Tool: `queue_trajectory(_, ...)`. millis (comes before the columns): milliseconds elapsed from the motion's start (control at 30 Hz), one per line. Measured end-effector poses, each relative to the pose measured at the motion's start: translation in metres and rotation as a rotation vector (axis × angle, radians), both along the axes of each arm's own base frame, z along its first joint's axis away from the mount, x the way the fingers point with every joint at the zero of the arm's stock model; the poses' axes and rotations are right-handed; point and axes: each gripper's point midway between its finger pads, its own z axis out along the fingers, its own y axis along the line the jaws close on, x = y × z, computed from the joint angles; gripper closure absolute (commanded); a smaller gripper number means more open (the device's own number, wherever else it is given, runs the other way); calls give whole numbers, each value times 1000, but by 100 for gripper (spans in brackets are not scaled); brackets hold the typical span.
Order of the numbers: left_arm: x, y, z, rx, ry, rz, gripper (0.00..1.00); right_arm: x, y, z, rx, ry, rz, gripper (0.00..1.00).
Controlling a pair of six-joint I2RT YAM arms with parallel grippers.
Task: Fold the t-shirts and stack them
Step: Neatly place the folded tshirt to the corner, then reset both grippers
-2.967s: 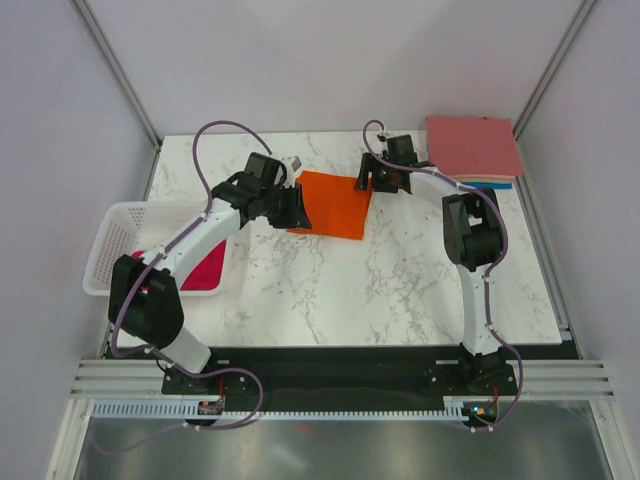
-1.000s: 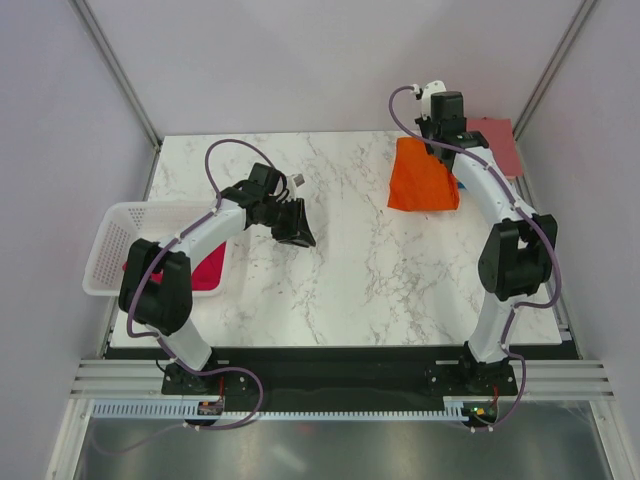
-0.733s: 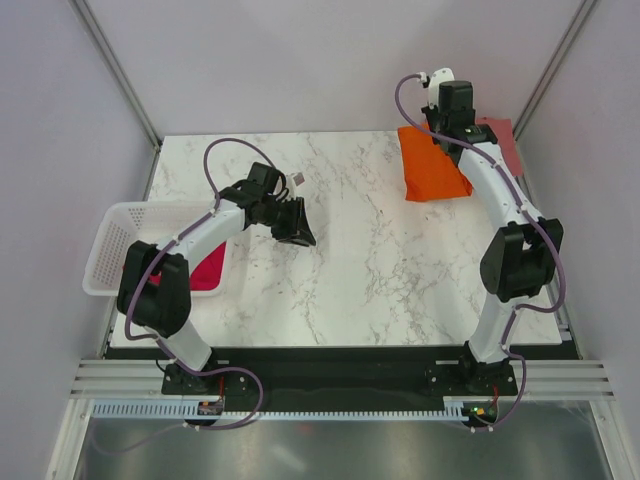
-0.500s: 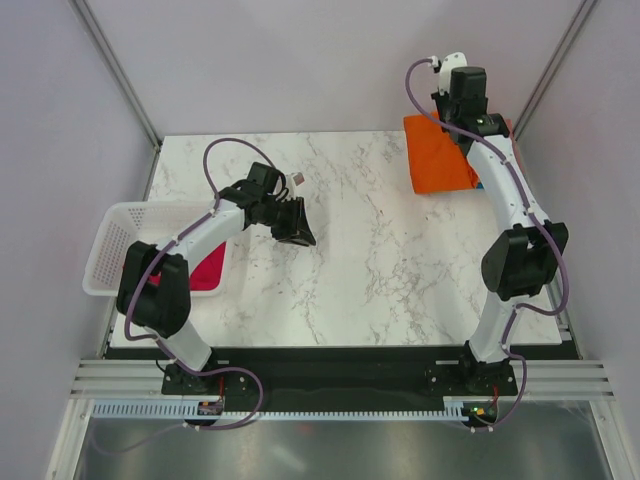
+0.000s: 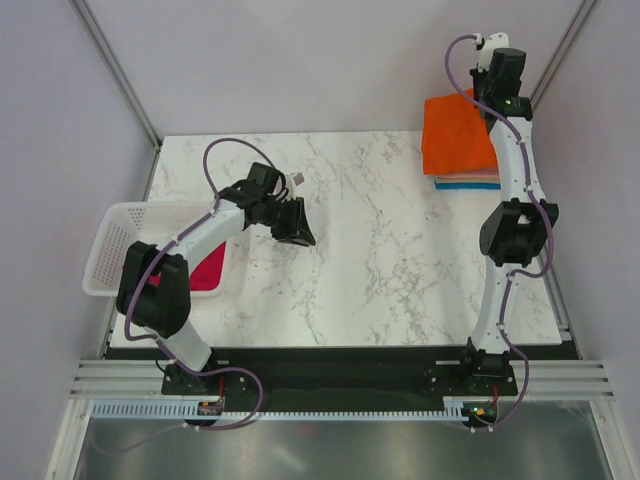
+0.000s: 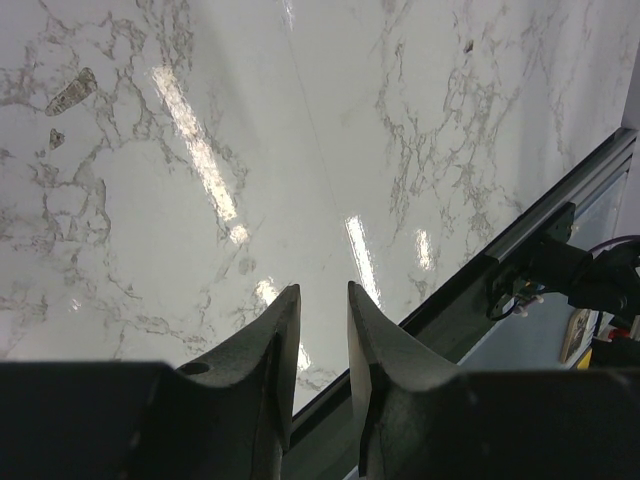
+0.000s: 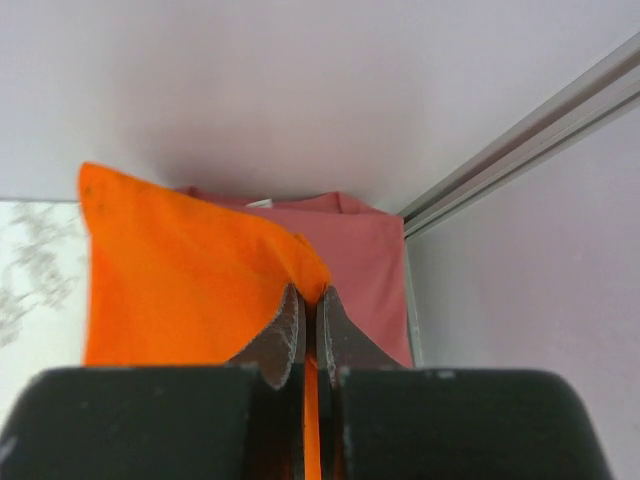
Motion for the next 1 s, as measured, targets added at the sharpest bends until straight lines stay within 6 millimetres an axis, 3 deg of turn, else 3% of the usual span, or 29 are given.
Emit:
queue_trajectory(33, 0, 0, 0, 0, 0, 0, 67, 11, -12, -11, 2, -4, -13, 98)
queue_trajectory(233, 0, 0, 0, -3, 2, -3, 67, 71, -75, -98, -2, -48, -91, 43)
queue_trajectory(333, -1, -1, -1, -3, 7, -6, 67, 87, -95, -137, -16, -61, -111, 31)
queue_trajectory(433, -1, -2, -3, -1, 12, -7, 67, 87, -99, -153, -8, -51, -119, 21)
queue_trajectory(500, -1, -2, -4, 0, 13, -7, 67, 83, -95, -148, 6, -59, -118, 13)
queue_trajectory(567, -1, -2, -3, -1, 11, -7, 67, 73, -88, -133, 26, -61, -125, 2)
queue_trajectory(600, -1, -2, -2, -2, 7, -7, 67, 68, -84, -123, 35, -65, -130, 2)
queue_trajectory(700, 1, -2, 7, -13, -22, -5, 68, 43, -75, -72, 71, -107, -165, 2)
queue_trajectory(767, 6, -3, 22, -34, -85, 1, 70, 14, -63, -29, 117, -146, -171, 2)
queue_trajectory(900, 22, -1, 78, -110, -266, 22, 67, -53, -29, 45, 254, -201, -136, 2)
queue_trajectory(1000, 31, 2, 139, -175, -433, 35, 60, -111, 12, 75, 367, -200, -63, 2)
